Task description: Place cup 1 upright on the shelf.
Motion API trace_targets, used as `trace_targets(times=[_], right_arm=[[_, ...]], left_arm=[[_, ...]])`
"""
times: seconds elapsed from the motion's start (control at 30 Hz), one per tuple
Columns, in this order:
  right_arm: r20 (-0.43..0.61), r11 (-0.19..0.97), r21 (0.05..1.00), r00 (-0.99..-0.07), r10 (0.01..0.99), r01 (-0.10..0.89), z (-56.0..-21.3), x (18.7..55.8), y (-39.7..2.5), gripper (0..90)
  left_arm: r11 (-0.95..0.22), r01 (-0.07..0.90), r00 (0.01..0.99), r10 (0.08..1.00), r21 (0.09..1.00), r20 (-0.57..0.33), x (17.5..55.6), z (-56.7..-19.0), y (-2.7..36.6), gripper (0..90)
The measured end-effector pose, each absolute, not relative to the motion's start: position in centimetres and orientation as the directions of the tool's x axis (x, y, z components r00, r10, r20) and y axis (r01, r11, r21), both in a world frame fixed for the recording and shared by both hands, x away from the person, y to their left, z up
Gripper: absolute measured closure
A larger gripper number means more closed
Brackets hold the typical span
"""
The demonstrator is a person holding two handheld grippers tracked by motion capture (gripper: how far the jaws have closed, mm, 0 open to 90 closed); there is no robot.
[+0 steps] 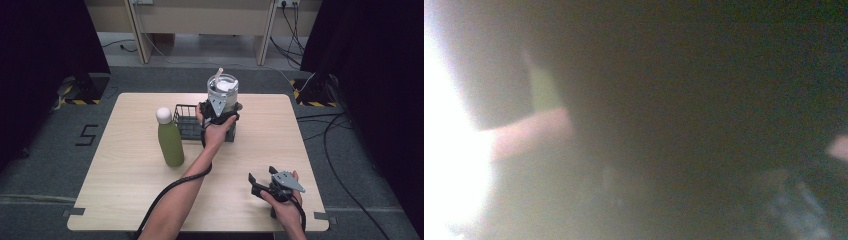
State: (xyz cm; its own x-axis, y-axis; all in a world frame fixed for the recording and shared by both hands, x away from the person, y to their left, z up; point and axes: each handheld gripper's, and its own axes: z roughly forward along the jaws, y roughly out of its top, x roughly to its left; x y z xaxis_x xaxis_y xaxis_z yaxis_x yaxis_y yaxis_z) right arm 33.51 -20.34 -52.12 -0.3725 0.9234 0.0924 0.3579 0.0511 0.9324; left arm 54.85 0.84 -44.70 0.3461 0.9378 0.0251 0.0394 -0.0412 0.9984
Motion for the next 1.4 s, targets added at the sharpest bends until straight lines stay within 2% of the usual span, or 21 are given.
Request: trace_targets(times=[0.67,1.4], right_arm=[[0.094,0.051,0.932,-0.376,0.922,0.359,-52.1,33.5,-20.3,15.5],[0.093,0.053,0.932,-0.378,0.921,0.358,-52.1,33.5,-20.2,15.5]], left_arm=[[-0.047,0.042,0.344,0.938,0.998,0.03,54.6,-44.5,0.9,0.0],[-0.055,0.025,0.336,0.941,0.998,0.043,53.7,-44.4,1.3,0.0]])
